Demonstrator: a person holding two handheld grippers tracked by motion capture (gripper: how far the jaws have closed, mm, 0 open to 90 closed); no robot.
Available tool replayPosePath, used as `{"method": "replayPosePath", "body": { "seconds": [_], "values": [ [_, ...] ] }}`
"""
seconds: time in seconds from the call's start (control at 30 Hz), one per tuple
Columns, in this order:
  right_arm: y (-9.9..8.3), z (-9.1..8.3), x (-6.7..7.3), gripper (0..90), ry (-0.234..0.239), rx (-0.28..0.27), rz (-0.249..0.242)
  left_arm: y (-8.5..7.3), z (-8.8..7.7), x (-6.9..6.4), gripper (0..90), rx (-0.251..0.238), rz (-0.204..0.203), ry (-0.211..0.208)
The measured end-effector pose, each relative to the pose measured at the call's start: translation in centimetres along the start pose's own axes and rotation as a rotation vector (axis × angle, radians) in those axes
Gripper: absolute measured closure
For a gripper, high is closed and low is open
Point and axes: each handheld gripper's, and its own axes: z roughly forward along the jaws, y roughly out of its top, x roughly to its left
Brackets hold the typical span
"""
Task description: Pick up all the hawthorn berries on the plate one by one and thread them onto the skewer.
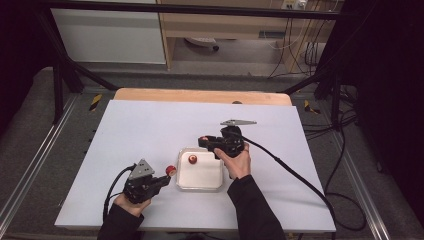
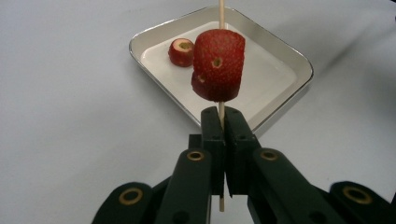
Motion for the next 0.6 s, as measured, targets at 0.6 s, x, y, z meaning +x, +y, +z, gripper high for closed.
{"method": "replayPosePath", "body": {
  "seconds": [0.6],
  "values": [
    [-3.4, 0.7, 2.4, 61.5, 0.117, -0.449, 0.232, 0.7, 1.4, -2.3, 87.8, -0.073, -0.115, -0.002]
  ]
}}
